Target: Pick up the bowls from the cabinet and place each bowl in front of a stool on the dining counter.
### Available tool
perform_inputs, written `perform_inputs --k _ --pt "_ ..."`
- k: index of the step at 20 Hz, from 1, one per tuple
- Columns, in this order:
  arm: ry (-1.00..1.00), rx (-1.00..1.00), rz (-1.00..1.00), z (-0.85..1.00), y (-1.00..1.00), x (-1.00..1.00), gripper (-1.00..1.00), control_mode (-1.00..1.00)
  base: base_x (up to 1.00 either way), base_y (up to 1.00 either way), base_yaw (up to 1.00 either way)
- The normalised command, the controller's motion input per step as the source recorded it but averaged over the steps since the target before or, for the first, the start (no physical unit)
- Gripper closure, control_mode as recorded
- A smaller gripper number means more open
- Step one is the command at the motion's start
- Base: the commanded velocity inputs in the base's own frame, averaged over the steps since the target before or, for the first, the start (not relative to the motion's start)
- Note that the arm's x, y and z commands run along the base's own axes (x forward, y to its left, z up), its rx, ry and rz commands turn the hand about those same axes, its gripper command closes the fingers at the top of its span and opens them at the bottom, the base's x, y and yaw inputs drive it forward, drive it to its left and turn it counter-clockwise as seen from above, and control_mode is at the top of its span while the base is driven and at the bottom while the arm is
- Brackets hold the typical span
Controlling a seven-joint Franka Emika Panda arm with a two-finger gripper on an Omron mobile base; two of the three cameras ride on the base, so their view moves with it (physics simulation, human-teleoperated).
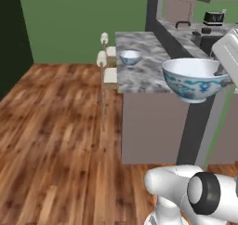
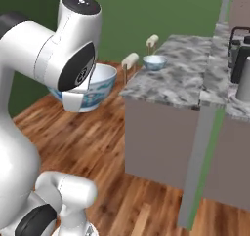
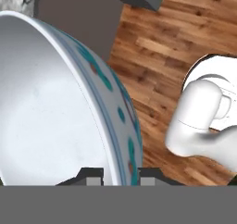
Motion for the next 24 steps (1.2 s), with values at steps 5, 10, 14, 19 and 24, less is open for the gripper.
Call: perform_inputs --k 5,10,14,19,24 --pt "0.0 0.0 0.0 0.0 0.0 0.0 1.0 1.0 0.7 1.0 -0.34" --pt "0.0 0.0 0.0 0.0 0.0 0.0 1.0 1.0 0.73 1.0 -0.33" --pt "0.0 0.0 0.0 0.0 0.0 0.0 1.0 1.0 0.74 1.0 -0.36" --pt "0.0 0.0 0.0 0.0 0.0 0.0 1.0 1.0 0.77 1.0 -0.41" --pt "0.0 0.0 0.0 0.0 0.0 0.0 1.0 1.0 0.94 1.0 -0.46"
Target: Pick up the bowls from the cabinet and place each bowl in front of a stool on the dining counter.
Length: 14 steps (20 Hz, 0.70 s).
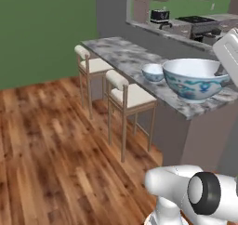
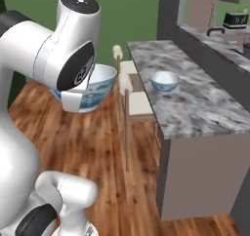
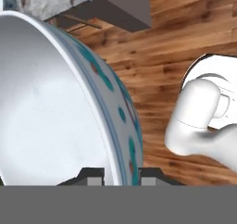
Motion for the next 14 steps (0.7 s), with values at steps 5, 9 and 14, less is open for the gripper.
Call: perform_inputs --k 5,9,14 --pt "0.0 0.0 0.0 0.0 0.0 0.0 1.0 1.0 0.77 1.0 -0.4" --pt "0.0 0.0 0.0 0.0 0.0 0.0 1.0 1.0 0.79 1.0 -0.34" --pt "0.0 0.0 0.0 0.0 0.0 0.0 1.0 1.0 0.8 1.0 -0.32"
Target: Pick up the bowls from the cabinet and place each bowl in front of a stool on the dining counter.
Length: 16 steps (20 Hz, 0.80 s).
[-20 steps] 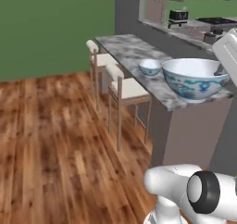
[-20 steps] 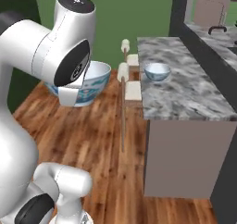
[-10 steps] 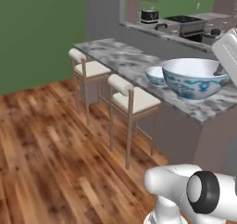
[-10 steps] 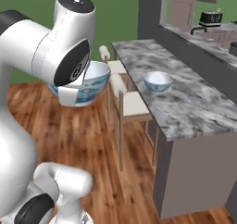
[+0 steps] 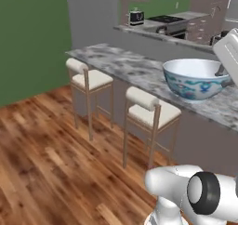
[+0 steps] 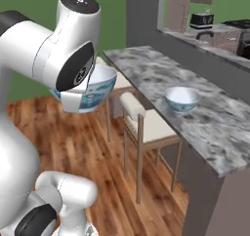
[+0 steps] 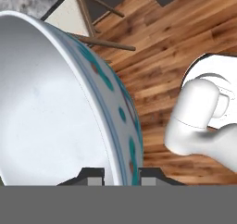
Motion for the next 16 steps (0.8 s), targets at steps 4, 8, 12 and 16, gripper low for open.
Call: perform_inputs --k 4,8,12,16 --pt "0.0 0.0 0.0 0.0 0.0 0.0 1.0 1.0 0.82 1.0 -0.35" --pt "0.0 0.0 0.0 0.0 0.0 0.0 1.0 1.0 0.83 1.0 -0.37" --pt "0.0 0.0 0.0 0.0 0.0 0.0 1.0 1.0 0.83 1.0 -0.36" --pt "0.0 0.0 0.0 0.0 0.0 0.0 1.0 1.0 0.82 1.0 -0.36"
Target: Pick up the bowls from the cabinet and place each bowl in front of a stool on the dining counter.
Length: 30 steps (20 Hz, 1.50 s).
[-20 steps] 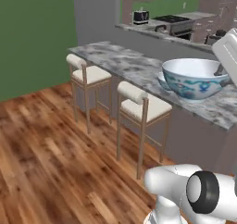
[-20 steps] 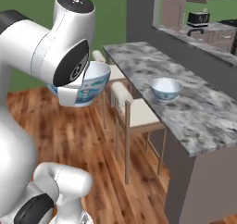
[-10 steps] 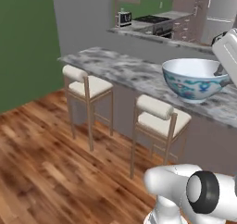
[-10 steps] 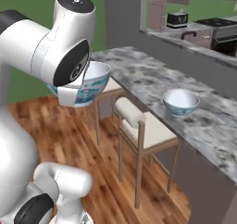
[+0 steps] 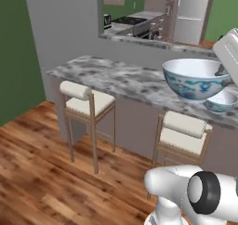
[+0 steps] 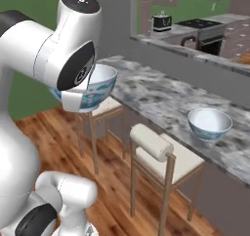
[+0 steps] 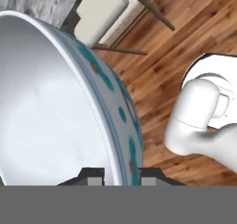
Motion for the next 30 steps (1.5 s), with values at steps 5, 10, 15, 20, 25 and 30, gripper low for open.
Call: perform_inputs --k 5,10,15,20,25,30 --pt "0.0 0.0 0.0 0.0 0.0 0.0 1.0 1.0 0.82 1.0 -0.35" --pt "0.0 0.0 0.0 0.0 0.0 0.0 1.0 1.0 0.88 0.94 -0.38" --pt "0.0 0.0 0.0 0.0 0.0 0.0 1.0 1.0 0.97 0.93 -0.43" --pt "0.0 0.0 0.0 0.0 0.0 0.0 1.0 1.0 1.0 0.99 -0.44" --pt "0.0 0.0 0.0 0.0 0.0 0.0 1.0 1.0 1.0 0.36 -0.38" --pt "0.0 0.0 0.0 0.0 0.0 0.0 1.0 1.0 1.0 -0.09 -0.17"
